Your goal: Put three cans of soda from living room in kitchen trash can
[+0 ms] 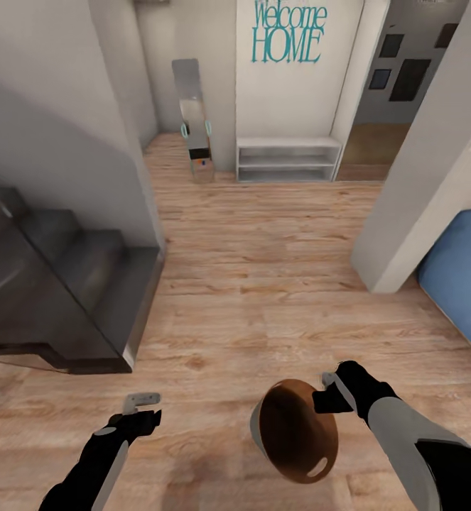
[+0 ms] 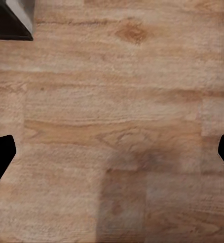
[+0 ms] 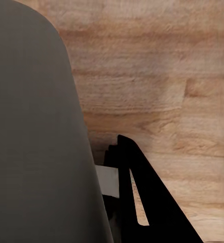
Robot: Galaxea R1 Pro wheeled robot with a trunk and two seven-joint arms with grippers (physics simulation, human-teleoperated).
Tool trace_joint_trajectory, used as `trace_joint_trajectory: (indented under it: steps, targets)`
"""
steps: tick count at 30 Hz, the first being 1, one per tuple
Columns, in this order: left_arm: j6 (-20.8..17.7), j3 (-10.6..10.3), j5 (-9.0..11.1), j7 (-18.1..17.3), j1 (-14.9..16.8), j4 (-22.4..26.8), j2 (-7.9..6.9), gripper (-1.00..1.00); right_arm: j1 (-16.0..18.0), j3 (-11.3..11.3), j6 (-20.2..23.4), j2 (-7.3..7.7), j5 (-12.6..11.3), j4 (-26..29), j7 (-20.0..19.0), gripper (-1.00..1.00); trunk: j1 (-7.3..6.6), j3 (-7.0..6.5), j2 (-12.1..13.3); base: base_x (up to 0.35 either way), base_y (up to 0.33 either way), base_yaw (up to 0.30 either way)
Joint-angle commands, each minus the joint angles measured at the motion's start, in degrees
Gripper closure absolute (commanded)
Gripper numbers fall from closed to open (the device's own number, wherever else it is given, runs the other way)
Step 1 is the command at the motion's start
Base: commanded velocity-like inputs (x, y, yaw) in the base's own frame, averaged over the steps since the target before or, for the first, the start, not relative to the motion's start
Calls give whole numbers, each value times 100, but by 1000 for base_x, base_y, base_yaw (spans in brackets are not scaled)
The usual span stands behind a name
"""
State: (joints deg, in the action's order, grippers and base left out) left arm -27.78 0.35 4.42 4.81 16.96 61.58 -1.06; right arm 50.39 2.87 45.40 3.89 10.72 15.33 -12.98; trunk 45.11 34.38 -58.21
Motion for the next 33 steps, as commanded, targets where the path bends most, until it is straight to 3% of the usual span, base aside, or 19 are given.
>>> trace_joint_trajectory:
  steps: [1, 3, 4, 6, 9, 15, 33]
  targets:
    - [0, 0, 6, -2, 0, 1, 0, -100, 3, 34, 15, 11, -147, -2, -15, 100, 0, -7, 0, 26, -30, -211]
    - [0, 0, 17, -7, 0, 2, 0, -100, 1, 31, 12, 45, -145, -8, -18, 100, 0, -19, 0, 19, -21, -210]
    - [-1, 0, 19, -11, 0, 2, -4, -100, -5, 25, 5, 188, -145, -39, -28, 100, 0, -25, 0, 8, -10, -210]
    - [0, 0, 17, -11, 0, 1, -5, -100, -10, 23, 0, 335, -155, -51, -39, 100, 0, -35, 0, 6, -6, -210]
    - [0, 0, 16, -13, 0, -2, -5, -100, -21, 26, -2, 455, -162, -40, -84, 100, 0, -48, 0, 3, -3, -210]
    - [-11, 0, 7, -19, 0, -10, -6, -100, -37, 22, -5, 739, -130, -38, -469, 100, 0, -74, 0, 37, 66, -208]
    - [-24, -17, -28, -27, 0, -11, -1, -100, -38, 14, -4, 767, -152, -67, -504, 100, 0, -96, 0, 12, 258, -49]
